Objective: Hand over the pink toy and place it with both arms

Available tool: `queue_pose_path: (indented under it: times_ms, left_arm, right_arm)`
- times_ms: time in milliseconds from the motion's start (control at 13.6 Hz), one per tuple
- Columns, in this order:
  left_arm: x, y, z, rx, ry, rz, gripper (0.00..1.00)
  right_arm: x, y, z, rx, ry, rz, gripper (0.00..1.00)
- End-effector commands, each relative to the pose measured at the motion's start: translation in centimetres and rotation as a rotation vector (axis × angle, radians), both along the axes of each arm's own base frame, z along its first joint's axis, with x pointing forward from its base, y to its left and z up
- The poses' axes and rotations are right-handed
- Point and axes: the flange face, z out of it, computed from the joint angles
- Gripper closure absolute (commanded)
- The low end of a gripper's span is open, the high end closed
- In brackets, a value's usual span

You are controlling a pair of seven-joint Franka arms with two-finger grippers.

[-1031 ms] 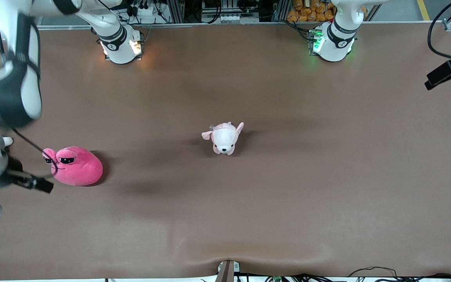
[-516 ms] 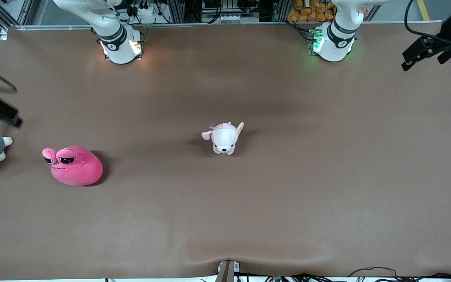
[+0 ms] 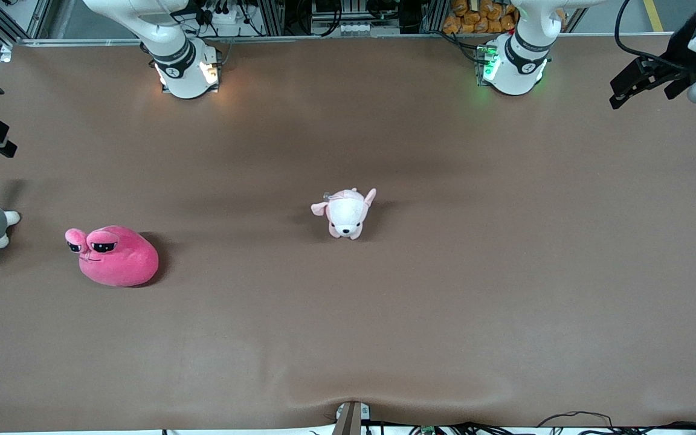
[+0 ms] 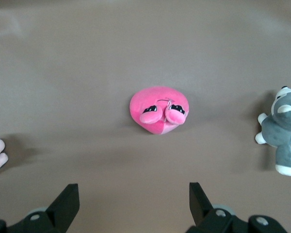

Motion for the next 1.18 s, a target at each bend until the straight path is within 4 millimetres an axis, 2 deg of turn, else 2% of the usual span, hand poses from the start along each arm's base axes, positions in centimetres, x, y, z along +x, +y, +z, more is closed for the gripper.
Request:
queue_pose_path:
  times_ms: [0, 147, 368, 589, 884, 1105]
  left_arm:
    - [-0.1, 0.0, 0.0, -0.015, 0.008, -0.007, 0.0]
    - [-0.3, 0.5, -0.2, -0.014, 0.031, 0.0, 0.0]
    - [-0.1, 0.6, -0.3, -0.014, 0.031, 0.005, 0.0]
    - [-0.1, 1.0, 0.7, -0.017, 0.013, 0.011, 0.0]
    - [-0.1, 1.2, 0.4, -0.011, 0.021, 0.017, 0.0]
    - [0.5, 1.3, -0.1, -0.008, 0.032, 0.006, 0.0]
  right_arm:
    - [-3.5, -1.3, -1.9, 0.007, -0.01, 0.056, 0.0]
    - [-3.6, -2.3, -1.6, 0.002, -0.008, 0.115, 0.0]
    - [-3.1, -2.5, 0.4, -0.011, -0.045, 0.111, 0.0]
    - [-3.2, -2.3, 0.3, -0.007, -0.011, 0.109, 0.0]
    - [-3.3, -2.5, 0.2, -0.001, 0.002, 0.091, 0.0]
    - [-3.3, -1.8, 0.2, -0.004, 0.002, 0.094, 0.0]
